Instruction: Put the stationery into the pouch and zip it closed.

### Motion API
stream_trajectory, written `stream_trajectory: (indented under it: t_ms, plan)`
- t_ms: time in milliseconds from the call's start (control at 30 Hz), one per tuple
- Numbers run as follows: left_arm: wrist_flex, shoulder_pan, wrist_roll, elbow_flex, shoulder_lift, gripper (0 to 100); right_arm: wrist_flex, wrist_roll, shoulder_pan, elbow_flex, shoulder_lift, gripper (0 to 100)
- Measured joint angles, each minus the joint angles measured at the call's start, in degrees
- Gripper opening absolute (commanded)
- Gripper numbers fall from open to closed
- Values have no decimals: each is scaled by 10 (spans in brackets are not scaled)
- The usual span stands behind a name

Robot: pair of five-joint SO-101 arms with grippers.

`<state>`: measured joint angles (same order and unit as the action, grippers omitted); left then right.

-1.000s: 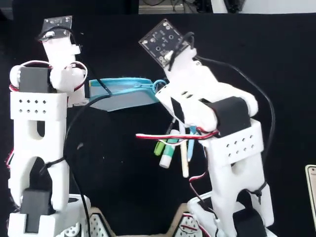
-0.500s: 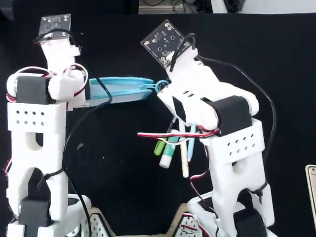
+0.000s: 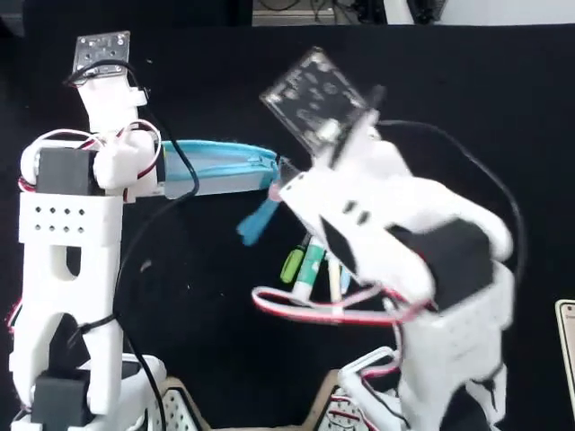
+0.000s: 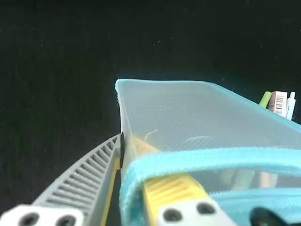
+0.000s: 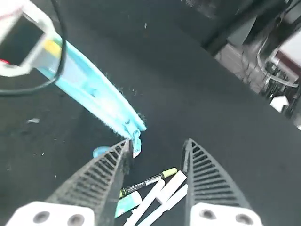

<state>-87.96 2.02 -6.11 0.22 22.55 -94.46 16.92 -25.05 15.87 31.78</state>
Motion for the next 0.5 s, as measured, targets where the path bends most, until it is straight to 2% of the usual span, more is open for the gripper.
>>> stream_trajectory:
  t_ms: [100, 267, 400, 500]
  plan:
    - [1, 0, 0, 11, 0, 30, -8, -2, 54, -4, 1, 159]
    - [5, -1, 0, 37, 1, 30, -4, -53, 168, -99, -18, 159]
    - [5, -1, 1, 48, 1, 30, 60, -66, 221, -218, -64, 158]
    - [5, -1, 1, 53, 1, 30, 136, -69, 228, -304, -108, 158]
